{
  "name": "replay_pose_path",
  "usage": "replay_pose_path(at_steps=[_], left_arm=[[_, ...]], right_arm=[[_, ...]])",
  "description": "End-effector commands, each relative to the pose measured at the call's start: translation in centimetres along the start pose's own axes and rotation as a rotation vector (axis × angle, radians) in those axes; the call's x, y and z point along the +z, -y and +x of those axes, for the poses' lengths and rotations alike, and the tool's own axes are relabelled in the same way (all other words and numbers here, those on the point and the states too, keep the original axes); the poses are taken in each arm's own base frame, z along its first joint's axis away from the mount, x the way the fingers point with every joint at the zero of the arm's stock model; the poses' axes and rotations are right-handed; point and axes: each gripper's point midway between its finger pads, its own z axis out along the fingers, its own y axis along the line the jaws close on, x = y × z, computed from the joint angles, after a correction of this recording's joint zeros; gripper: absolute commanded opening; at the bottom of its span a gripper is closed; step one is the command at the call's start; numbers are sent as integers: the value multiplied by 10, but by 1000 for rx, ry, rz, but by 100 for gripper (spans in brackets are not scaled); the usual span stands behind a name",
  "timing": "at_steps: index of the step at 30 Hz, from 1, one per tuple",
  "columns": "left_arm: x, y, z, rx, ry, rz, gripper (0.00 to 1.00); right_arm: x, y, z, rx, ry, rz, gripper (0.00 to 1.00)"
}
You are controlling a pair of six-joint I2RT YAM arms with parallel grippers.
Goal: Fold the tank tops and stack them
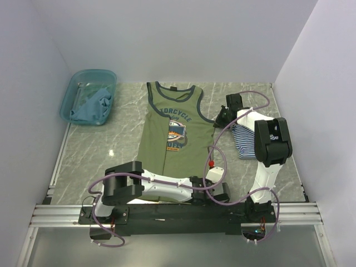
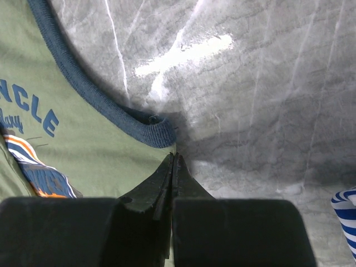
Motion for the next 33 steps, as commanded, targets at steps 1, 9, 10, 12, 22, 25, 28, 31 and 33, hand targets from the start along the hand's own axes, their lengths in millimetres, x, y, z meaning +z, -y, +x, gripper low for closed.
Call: replay_pose_path(at_steps=[1,9,10,12,22,25,28,31,33], left_arm=[[-34,23,-6,48,20,124,1],[-72,35,-3,12,15,289,0],[-77,36,-3,8,10,309,0],[-77,33,1,0,6,320,0],[-96,2,-9,-131,79,310,0],[-100,-18,-11,-200,96,274,1],[-103,-42,-8,-263,112,234,0],[-108,-64,-6,-327,128,189,0],[-113,-75,-6,-374,131,172,1]], right_arm=[[-27,-15,-30,-24,89,-27,0],[-37,-8,-43,-19,124,-1,0],[-37,-8,-42,-20,124,2,0],[-39,-8,-43,-18,131,0,0],[-49,-29,-39,-27,135,-66,0],[-50,-48,-38,-48,131,-92,0],[-47,-68,-33,-74,125,-102,0],[-42,-87,-31,-88,122,-117,0],[-38,-101,-31,-101,120,-127,0]])
